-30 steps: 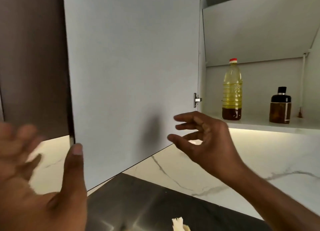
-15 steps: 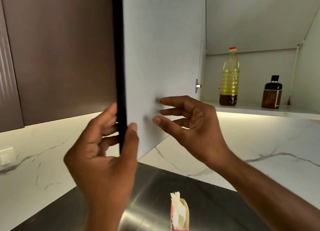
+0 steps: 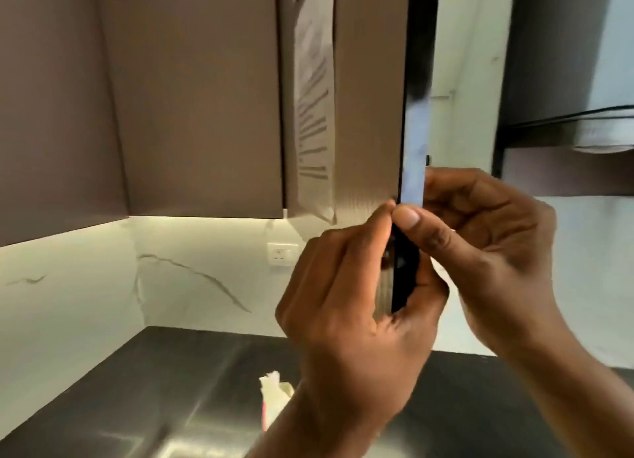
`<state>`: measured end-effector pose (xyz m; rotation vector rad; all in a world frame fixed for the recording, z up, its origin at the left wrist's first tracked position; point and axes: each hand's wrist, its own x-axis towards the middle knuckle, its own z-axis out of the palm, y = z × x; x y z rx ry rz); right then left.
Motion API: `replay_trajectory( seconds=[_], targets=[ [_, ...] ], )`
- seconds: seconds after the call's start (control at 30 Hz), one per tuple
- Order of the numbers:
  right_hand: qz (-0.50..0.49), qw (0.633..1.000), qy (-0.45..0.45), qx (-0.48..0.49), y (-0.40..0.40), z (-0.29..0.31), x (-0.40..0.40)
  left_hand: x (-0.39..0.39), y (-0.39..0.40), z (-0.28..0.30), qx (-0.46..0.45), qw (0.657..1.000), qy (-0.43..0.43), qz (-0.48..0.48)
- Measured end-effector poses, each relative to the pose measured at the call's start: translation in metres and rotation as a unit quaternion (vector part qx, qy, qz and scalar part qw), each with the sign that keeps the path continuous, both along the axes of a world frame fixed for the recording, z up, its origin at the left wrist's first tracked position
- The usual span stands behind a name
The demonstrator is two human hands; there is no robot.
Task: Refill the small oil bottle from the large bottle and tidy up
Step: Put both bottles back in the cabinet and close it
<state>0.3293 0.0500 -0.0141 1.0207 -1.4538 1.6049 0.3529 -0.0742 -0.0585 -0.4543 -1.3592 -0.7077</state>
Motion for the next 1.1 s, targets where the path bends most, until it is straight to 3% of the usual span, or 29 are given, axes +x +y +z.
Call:
replay_trajectory(
  seconds=[0.27, 0.67, 0.8, 0.93, 1.1],
  targets=[
    [-0.093, 0.992, -0.069, -0.057, 0.087, -0.001, -0.019, -0.057, 0.076, -0.002, -0.086, 0.990, -0.039, -0.104],
    [-0.282, 0.947, -0.127, -0.084, 0.161, 0.004, -0.104, -0.179, 0.119, -0.016, -0.304, 0.950, -0.067, -0.033],
    [-0.335, 0.930, -0.128, -0.083, 0.174, 0.005, -0.140, -0.225, 0.093, -0.010, -0.275, 0.957, -0.083, 0.034],
    [-0.404, 0.904, -0.123, -0.074, 0.183, 0.007, -0.164, -0.263, 0.062, -0.002, -0.231, 0.956, -0.168, 0.065],
    [-0.556, 0.829, 0.020, 0.062, 0.184, 0.002, -0.188, -0.299, 0.026, 0.007, -0.159, 0.961, -0.219, 0.066]
  ],
)
